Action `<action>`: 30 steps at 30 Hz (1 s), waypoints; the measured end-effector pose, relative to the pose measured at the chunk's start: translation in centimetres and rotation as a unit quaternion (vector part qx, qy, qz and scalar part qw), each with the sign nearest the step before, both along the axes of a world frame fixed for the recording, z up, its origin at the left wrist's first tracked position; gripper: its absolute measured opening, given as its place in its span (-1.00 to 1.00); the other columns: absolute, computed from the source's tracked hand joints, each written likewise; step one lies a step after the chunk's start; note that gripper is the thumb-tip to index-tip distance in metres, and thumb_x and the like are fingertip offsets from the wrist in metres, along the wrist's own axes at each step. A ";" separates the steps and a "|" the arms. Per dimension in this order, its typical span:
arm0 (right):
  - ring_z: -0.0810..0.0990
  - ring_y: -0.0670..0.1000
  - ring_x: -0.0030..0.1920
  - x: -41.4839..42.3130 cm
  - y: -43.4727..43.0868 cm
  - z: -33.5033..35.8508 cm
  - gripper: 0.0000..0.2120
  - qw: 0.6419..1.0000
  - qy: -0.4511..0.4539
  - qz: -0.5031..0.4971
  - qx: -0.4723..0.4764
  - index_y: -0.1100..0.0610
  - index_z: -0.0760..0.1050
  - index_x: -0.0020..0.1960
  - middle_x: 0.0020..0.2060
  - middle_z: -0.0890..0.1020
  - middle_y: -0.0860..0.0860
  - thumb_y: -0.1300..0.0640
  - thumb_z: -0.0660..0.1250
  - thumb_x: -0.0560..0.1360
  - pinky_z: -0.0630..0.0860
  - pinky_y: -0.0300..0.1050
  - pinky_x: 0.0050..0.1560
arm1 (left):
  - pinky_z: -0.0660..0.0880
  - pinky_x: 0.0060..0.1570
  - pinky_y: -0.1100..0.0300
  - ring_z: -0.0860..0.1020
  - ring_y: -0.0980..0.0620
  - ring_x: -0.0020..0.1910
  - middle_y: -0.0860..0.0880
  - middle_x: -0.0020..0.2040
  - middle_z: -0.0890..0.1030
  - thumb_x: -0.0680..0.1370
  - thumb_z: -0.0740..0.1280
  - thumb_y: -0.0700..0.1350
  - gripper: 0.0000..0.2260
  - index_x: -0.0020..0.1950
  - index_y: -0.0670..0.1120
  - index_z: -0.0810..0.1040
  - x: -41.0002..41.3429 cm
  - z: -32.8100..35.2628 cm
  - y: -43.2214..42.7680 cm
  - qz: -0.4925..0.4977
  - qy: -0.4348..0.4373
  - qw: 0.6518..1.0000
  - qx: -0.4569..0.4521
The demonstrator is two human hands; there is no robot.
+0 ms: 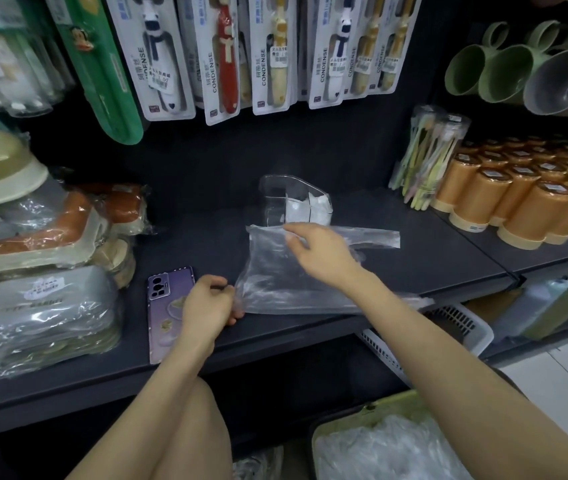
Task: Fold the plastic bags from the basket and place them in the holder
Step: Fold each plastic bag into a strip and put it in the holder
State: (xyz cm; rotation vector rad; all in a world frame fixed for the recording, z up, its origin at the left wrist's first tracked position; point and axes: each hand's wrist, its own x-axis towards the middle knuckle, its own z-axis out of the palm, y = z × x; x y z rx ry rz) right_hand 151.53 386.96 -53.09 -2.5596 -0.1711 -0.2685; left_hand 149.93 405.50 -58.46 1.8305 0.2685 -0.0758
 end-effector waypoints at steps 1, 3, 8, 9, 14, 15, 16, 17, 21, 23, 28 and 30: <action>0.35 0.04 0.42 1.5 1.0 -0.4 -0.64 1.000 0.007 0.021 -0.021 0.13 0.40 0.42 0.39 0.45 0.04 0.10 0.11 0.66 0.22 -0.17 0.34 | 0.40 -0.41 0.16 0.48 -0.05 -0.41 -0.14 -0.37 0.56 0.58 0.22 -0.28 -0.88 0.11 -0.18 0.42 0.0 0.0 0.1 -0.012 -0.008 1.000 0.016; 0.30 0.07 0.45 4.1 2.5 -1.4 -0.63 0.995 0.038 0.054 -0.071 0.11 0.35 0.45 0.43 0.40 0.05 0.11 0.09 0.66 0.20 -0.12 0.37 | 0.36 -0.38 0.17 0.47 0.00 -0.41 -0.12 -0.38 0.56 0.56 0.26 -0.28 -0.84 0.12 -0.15 0.40 -0.1 0.2 0.2 -0.036 -0.020 0.998 0.047; 0.34 0.19 0.40 7.9 3.7 -4.8 -0.62 0.970 0.125 0.074 -0.197 0.11 0.35 0.42 0.41 0.41 0.10 0.04 0.05 0.66 0.30 0.02 0.34 | 0.36 -0.40 0.41 0.53 0.08 -0.39 -0.07 -0.35 0.58 0.53 0.32 -0.28 -0.77 0.11 -0.07 0.38 -0.7 0.3 0.6 -0.096 -0.066 0.983 0.145; 0.31 0.17 0.42 8.1 3.7 -5.3 -0.60 0.965 0.131 0.070 -0.215 0.10 0.29 0.46 0.43 0.38 0.10 0.03 0.04 0.66 0.25 0.01 0.37 | 0.37 -0.38 0.40 0.54 0.09 -0.39 -0.05 -0.37 0.58 0.53 0.32 -0.27 -0.77 0.12 -0.07 0.39 -1.0 0.2 0.6 -0.114 -0.073 0.977 0.166; 0.11 0.07 0.52 7.9 3.9 -6.8 -0.55 0.961 0.120 0.064 -0.241 0.08 0.17 0.53 0.53 0.19 0.00 0.00 0.00 0.67 0.07 0.11 0.47 | 0.54 -0.19 0.08 0.57 0.02 -0.39 -0.08 -0.31 0.65 0.56 0.32 -0.22 -0.76 0.19 -0.10 0.39 -1.6 0.2 0.5 -0.159 -0.063 0.966 0.194; 0.12 0.08 0.52 7.6 3.9 -6.6 -0.55 0.964 0.108 0.064 -0.236 0.08 0.18 0.52 0.53 0.20 0.02 0.00 0.01 0.66 0.08 0.11 0.47 | 0.54 -0.18 0.07 0.58 -0.01 -0.35 -0.08 -0.29 0.65 0.56 0.32 -0.19 -0.75 0.22 -0.11 0.39 -1.6 0.5 0.6 -0.164 -0.064 0.962 0.208; 0.12 0.08 0.52 7.2 3.7 -6.4 -0.55 0.969 0.094 0.061 -0.222 0.07 0.20 0.52 0.53 0.20 0.04 0.00 0.02 0.66 0.08 0.09 0.47 | 0.51 -0.16 0.08 0.59 -0.03 -0.28 -0.07 -0.26 0.64 0.57 0.32 -0.14 -0.74 0.24 -0.11 0.40 -1.7 0.8 0.7 -0.168 -0.070 0.954 0.239; 0.12 0.08 0.53 6.6 3.4 -6.0 -0.56 0.975 0.074 0.056 -0.203 0.06 0.20 0.52 0.53 0.21 0.05 0.00 0.03 0.66 0.07 0.07 0.48 | 0.46 -0.16 0.10 0.58 -0.06 -0.20 -0.08 -0.21 0.64 0.58 0.31 -0.09 -0.73 0.25 -0.10 0.42 -1.7 1.0 0.8 -0.161 -0.083 0.939 0.292; 0.15 0.07 0.53 2.4 1.4 -4.5 -0.58 0.990 -0.002 0.034 -0.140 0.08 0.27 0.50 0.50 0.27 0.05 0.02 0.04 0.67 -0.03 0.00 0.50 | 0.51 -0.20 0.00 0.57 -0.25 -0.18 -0.19 -0.10 0.60 0.57 0.20 -0.11 -0.74 0.04 -0.22 0.62 -0.8 0.7 1.2 -0.124 -0.287 0.836 0.451; 0.20 0.10 0.51 -0.4 0.8 -4.7 -0.52 0.988 -0.001 0.044 -0.147 0.13 0.31 0.48 0.46 0.34 0.08 -0.03 -0.03 0.64 -0.02 0.04 0.51 | 0.56 -0.03 -0.08 0.62 -0.28 -0.02 -0.24 0.05 0.64 0.55 0.08 -0.07 -0.60 0.08 -0.24 0.64 0.5 -0.1 0.5 -0.188 -0.345 0.788 0.473; 0.48 0.15 0.34 -4.3 -1.2 -7.8 -0.49 0.971 0.005 0.039 -0.237 0.18 0.49 0.34 0.29 0.55 0.11 -0.03 -0.02 0.58 0.25 0.18 0.41 | -0.16 0.51 0.13 -0.08 0.01 0.57 -0.07 0.59 -0.08 0.70 -0.14 0.01 -0.52 0.58 -0.15 -0.08 1.8 -1.3 -0.9 -0.366 -0.162 0.731 0.552; 0.52 0.18 0.29 -5.3 -3.8 -8.5 -0.50 0.970 -0.006 -0.006 -0.242 0.19 0.51 0.32 0.24 0.58 0.12 -0.04 -0.04 0.63 0.20 0.13 0.42 | -0.17 0.51 0.15 -0.11 0.03 0.57 -0.06 0.60 -0.12 0.69 -0.16 0.01 -0.52 0.58 -0.14 -0.12 1.8 -1.9 -0.7 -0.362 -0.155 0.729 0.560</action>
